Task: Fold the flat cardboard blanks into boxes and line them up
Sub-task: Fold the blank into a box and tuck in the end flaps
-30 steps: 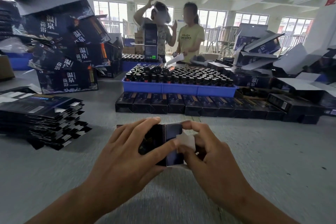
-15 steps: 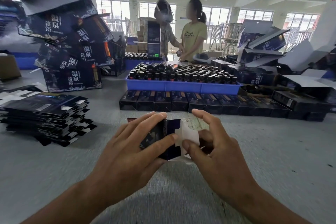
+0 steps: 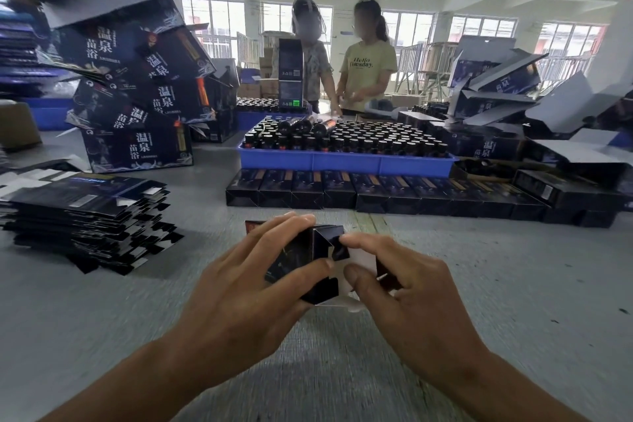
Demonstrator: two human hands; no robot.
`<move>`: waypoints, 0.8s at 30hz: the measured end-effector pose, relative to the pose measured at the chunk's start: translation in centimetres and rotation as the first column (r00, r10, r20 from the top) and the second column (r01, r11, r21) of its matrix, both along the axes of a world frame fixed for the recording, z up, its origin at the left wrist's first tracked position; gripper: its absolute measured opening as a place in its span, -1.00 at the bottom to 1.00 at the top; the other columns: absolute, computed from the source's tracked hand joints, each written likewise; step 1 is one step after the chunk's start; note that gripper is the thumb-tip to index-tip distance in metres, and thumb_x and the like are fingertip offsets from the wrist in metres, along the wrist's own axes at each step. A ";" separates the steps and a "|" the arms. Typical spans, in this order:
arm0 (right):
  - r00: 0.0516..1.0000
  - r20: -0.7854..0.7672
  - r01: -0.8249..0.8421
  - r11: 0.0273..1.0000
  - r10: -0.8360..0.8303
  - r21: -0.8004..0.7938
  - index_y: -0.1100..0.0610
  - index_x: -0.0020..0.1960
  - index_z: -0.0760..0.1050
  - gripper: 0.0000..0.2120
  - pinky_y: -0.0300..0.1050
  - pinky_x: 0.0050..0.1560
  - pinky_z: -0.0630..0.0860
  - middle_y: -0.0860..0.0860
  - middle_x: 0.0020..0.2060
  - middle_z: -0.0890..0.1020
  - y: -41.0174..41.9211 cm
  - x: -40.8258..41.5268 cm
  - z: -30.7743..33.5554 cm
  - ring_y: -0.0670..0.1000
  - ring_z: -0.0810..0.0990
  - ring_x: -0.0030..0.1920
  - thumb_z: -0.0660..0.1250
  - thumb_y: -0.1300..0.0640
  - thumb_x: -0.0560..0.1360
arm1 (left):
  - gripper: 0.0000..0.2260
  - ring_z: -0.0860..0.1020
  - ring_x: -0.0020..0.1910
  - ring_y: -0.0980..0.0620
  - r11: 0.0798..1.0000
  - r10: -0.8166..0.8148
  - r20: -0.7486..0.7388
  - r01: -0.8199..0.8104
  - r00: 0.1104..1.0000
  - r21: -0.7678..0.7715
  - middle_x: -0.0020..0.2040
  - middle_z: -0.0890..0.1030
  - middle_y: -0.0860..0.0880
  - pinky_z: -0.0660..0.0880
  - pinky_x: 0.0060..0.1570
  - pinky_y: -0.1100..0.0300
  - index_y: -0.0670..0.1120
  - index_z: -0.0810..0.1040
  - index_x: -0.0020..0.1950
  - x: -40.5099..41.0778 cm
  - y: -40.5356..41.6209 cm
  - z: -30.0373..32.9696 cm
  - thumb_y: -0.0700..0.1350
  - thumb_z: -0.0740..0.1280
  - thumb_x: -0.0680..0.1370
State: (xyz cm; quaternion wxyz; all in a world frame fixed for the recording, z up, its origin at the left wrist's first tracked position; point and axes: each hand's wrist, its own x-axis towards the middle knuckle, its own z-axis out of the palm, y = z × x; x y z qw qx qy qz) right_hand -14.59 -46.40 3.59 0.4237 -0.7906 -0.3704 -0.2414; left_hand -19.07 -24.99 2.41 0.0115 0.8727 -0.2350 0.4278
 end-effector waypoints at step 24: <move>1.000 0.013 0.004 1.000 -0.004 -0.025 -0.19 0.23 0.49 -0.61 -0.30 -0.02 0.57 -0.29 0.03 0.64 0.0 -0.1 -0.3 -0.23 0.63 -0.01 0.50 0.06 0.48 | -0.60 0.41 0.40 -0.17 0.999 0.001 0.019 -0.002 1.000 0.037 0.43 0.36 -0.18 0.55 0.07 0.06 0.04 0.44 0.39 0.0 0.1 0.1 0.02 0.33 0.56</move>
